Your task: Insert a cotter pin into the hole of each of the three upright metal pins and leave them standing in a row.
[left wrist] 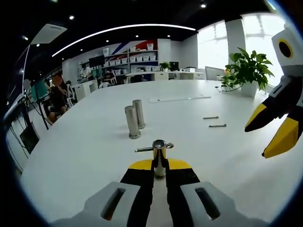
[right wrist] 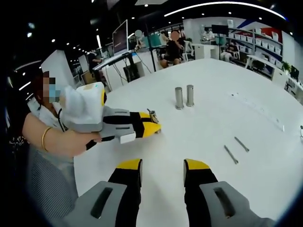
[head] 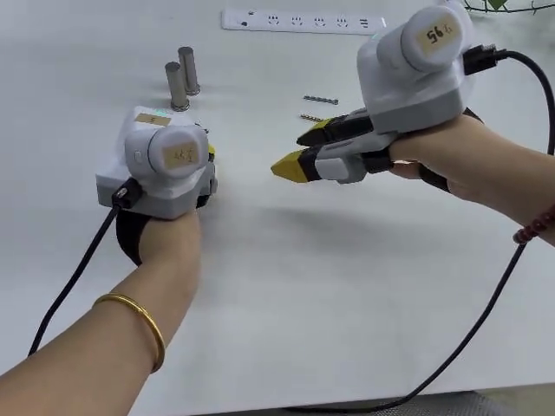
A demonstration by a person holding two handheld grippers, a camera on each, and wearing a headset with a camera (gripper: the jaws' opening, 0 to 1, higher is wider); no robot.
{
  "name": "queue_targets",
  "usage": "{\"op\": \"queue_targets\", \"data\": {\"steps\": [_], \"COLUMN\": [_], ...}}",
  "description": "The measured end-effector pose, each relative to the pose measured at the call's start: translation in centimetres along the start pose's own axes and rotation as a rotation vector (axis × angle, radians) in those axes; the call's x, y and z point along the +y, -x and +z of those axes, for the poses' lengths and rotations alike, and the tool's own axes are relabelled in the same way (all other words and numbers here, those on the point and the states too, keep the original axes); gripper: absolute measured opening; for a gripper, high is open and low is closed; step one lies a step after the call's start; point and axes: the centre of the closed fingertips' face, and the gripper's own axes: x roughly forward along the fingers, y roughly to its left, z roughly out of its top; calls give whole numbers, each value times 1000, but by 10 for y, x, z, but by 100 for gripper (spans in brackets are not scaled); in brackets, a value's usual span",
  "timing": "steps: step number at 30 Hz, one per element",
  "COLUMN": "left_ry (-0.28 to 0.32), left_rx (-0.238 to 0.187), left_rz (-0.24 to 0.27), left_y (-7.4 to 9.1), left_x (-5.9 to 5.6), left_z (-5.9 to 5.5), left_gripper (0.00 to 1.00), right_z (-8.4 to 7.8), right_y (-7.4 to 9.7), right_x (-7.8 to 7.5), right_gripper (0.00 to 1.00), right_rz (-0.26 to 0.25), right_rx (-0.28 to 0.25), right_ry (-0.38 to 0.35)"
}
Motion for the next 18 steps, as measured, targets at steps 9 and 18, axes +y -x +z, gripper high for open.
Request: {"op": "queue_targets", "data": {"steps": [9,18], "left_ry": [0,15], "left_rx": [-2,-51], "left_rz": [3,2], "left_y": [-1,-1], "left_x": [-1,0], "left_z": [1,15], "left_gripper": [6,8], "right_z": [-4,-4], "right_y": [2,0], "right_x": [2,3], "right_gripper": [30,30], "right_rz": [-1,12], "right_rx": [4,6], "right_ry": [-13,-24]}}
